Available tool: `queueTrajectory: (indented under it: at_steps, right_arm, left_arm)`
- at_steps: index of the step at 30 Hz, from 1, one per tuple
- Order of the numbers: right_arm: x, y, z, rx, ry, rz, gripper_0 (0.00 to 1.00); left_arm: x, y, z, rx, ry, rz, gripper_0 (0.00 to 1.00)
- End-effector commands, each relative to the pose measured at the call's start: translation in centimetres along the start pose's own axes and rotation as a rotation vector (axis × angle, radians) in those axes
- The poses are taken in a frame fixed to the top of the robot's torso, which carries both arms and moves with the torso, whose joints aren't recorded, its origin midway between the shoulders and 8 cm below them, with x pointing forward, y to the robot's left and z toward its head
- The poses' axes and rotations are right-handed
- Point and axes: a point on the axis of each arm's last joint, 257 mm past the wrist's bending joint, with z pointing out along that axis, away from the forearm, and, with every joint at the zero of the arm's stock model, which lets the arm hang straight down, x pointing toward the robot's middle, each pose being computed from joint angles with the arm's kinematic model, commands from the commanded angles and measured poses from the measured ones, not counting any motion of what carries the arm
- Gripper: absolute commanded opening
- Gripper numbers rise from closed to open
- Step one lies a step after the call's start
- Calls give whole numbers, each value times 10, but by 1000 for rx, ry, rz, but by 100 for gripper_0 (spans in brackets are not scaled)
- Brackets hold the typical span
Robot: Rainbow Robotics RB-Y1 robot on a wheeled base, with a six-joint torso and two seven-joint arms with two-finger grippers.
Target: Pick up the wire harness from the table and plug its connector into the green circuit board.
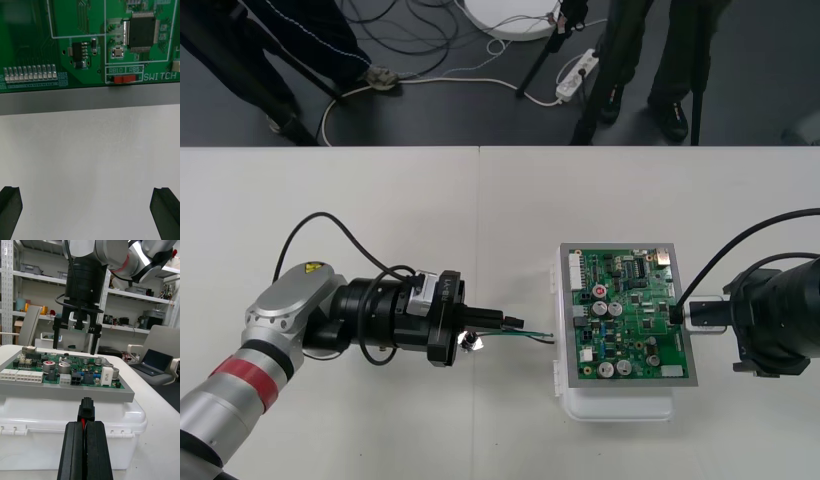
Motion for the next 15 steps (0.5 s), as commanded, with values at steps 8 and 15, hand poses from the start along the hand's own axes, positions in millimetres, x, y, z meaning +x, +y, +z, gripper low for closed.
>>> queueTrajectory:
  at_steps: [8,15]
  right_arm:
    - [-11,-8,8,-16,-32,-62,100]
    - [-26,-17,18,-16,-58,-93,100]
  left_arm:
    - [2,21,31,4,54,125,0]
    - [1,21,45,-2,39,119,0]
